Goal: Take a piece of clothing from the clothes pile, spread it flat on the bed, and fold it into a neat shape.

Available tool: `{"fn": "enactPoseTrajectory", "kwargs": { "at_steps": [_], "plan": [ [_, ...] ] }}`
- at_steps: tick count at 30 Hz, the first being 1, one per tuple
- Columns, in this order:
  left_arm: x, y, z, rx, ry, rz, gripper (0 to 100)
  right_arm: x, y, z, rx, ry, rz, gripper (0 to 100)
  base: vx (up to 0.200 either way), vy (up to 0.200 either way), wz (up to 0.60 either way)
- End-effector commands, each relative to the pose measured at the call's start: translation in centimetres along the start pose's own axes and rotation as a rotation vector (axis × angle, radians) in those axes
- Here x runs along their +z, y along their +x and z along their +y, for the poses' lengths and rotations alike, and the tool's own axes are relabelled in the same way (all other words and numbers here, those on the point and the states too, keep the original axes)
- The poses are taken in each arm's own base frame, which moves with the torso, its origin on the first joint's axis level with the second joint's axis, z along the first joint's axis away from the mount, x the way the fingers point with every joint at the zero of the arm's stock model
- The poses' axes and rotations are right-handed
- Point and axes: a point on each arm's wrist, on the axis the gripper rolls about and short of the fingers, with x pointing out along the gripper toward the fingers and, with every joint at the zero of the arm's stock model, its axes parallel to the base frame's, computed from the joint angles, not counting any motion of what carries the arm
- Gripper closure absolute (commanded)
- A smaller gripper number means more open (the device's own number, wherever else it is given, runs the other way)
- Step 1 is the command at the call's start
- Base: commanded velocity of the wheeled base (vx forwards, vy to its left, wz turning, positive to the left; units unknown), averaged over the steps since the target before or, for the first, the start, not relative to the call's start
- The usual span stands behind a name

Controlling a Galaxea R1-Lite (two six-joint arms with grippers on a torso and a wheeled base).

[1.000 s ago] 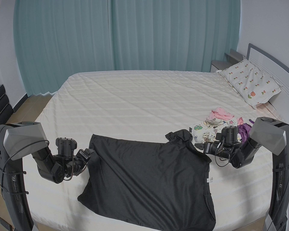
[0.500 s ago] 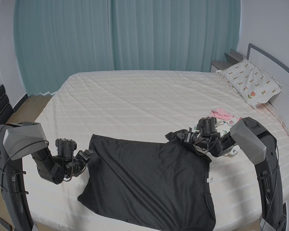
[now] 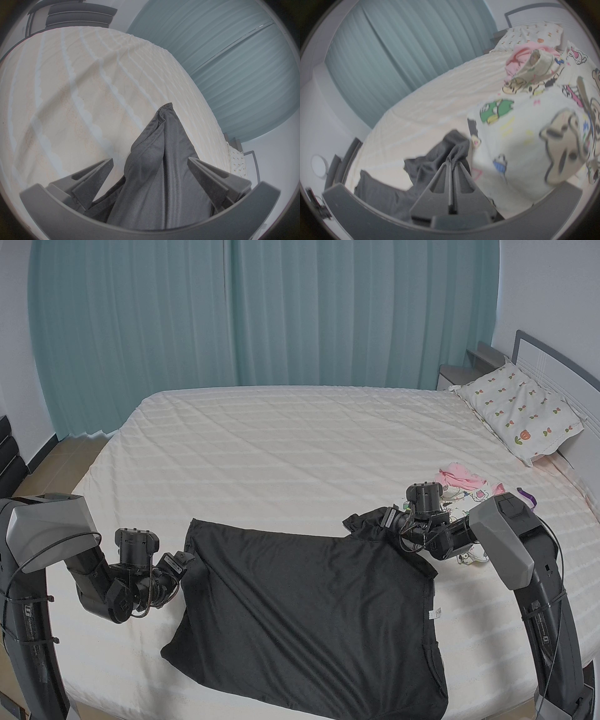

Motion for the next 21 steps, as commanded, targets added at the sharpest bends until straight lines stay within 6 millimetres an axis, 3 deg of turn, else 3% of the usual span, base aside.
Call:
{"fn": "enactPoseTrajectory", "kwargs": {
  "at_steps": [1,12,13,17,21],
  "plan": [
    [0.0,0.0,0.0,0.002,-0.001,0.0,0,2.6,0.1,-0.5,0.007,0.053,-0.08,100,0.0,0.0,0.0],
    [-0.1,0.1,0.1,0.003,-0.001,0.001,0,2.7,0.4,-1.5,-0.026,0.07,-0.098,100,0.0,0.0,0.0],
    [-0.1,0.1,0.1,0.003,-0.001,0.001,0,2.7,0.4,-1.5,-0.025,0.071,-0.097,0,0.0,0.0,0.0],
    [0.0,0.0,0.0,0.002,-0.001,0.0,0,3.0,-0.3,-1.4,-0.023,0.08,-0.091,0,0.0,0.0,0.0],
    [0.2,-0.6,-0.3,-0.009,-0.001,-0.007,0,4.1,-2.5,-0.5,0.016,0.115,-0.084,0,0.0,0.0,0.0]
  ]
}}
